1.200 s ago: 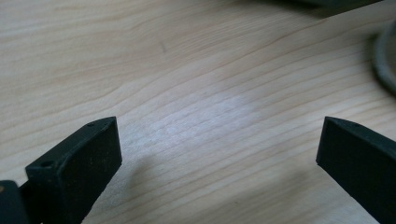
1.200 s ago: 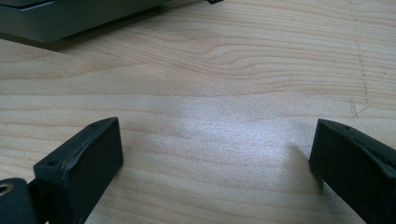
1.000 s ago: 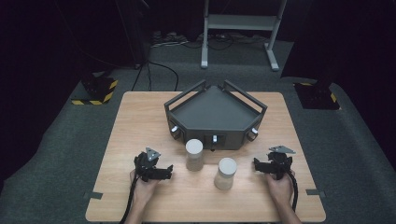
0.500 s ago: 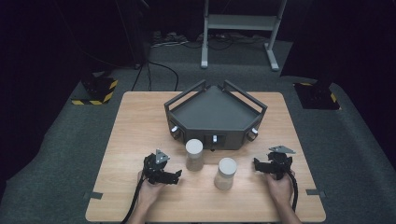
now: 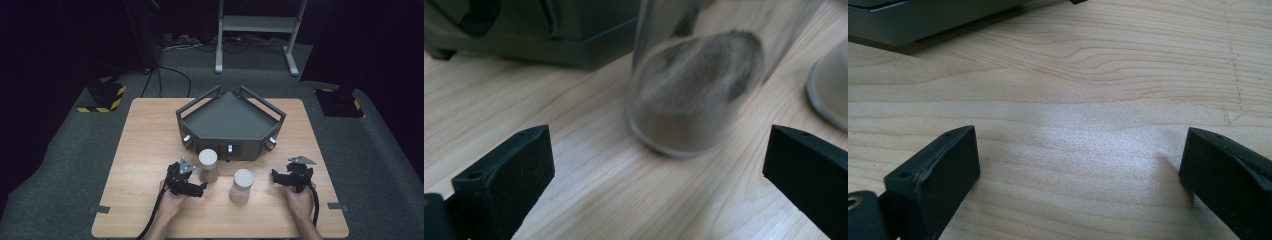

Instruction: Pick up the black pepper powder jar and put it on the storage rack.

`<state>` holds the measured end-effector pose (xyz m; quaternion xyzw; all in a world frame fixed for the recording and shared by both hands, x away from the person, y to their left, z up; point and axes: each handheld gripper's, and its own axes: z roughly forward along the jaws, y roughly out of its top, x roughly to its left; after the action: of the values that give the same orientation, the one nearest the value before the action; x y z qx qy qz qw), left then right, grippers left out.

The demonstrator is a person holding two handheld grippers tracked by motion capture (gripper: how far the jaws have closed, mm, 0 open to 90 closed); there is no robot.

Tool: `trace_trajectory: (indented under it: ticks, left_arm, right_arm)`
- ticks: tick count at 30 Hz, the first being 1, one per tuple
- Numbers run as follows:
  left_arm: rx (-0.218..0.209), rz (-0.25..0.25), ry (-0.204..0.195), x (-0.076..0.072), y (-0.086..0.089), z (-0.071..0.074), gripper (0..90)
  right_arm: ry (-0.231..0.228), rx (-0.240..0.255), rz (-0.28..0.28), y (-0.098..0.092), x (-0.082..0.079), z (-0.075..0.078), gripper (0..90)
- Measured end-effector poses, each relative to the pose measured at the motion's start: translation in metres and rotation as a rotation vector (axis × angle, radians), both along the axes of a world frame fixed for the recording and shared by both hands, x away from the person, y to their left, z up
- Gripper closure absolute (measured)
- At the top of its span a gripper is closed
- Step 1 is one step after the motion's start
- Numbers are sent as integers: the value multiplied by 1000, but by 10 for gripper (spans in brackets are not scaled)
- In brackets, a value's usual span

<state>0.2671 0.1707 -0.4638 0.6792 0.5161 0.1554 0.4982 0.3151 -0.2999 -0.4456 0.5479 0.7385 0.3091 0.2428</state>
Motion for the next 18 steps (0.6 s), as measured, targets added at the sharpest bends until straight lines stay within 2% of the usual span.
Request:
trace_trajectory:
  ticks: [3,9,18]
  left_arm:
    - [-22,5,-8,2,-4,0,3]
    - [0,4,-33,3,-16,2,9]
    - [-20,19,-69,5,-27,3,34]
  right_arm:
    - [0,0,0,0,0,0,21]
    - [-1,-1,1,0,0,0,21]
    - [0,0,0,0,0,0,21]
